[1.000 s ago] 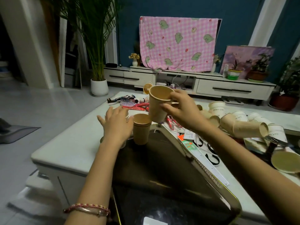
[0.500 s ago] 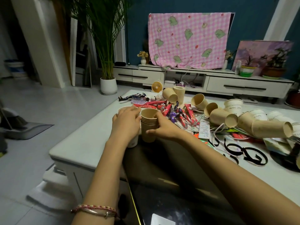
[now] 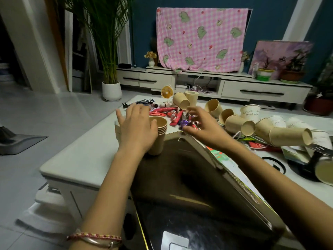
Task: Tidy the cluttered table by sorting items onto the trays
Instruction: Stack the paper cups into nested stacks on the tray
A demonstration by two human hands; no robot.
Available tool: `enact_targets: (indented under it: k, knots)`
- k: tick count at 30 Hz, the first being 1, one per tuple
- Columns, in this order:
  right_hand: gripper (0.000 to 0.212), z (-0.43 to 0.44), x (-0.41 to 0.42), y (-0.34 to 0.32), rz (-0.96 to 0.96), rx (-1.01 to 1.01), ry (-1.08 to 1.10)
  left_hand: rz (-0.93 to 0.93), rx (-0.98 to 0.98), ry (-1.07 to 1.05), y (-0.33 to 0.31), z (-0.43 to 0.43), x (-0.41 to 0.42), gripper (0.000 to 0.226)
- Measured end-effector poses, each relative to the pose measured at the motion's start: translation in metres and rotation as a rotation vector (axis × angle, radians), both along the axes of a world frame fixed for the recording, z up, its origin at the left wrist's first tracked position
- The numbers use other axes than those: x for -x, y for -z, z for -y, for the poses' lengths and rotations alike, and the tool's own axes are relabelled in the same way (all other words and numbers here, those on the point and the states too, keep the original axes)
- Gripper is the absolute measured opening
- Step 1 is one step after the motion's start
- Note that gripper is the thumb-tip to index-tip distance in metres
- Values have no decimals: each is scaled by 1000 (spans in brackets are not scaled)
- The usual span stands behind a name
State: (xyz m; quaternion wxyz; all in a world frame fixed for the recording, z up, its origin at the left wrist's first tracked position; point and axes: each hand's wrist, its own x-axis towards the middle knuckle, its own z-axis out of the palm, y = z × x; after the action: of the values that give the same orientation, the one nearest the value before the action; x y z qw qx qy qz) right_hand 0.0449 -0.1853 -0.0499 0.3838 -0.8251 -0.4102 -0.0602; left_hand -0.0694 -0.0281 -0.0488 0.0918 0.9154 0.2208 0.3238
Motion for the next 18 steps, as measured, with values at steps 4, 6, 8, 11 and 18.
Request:
enact_targets:
  k: [4,6,8,11,18]
  knots:
    - [37,67,-47,-21,233,-9,382,37,21,252,6,35,-16,43]
    - [42,93,-68,-23,295,232,492,-4,14,281,13,43,-22,44]
    - [46,108,-81,-21,205,312,563,-32,20,269,17,44,-26,44]
    - [70,111,-90,-13,62,369,648,-6,60,257,17,44,-27,39]
    - [51,103,-99,15,-29,360,755,46,40,271,14,47,-22,38]
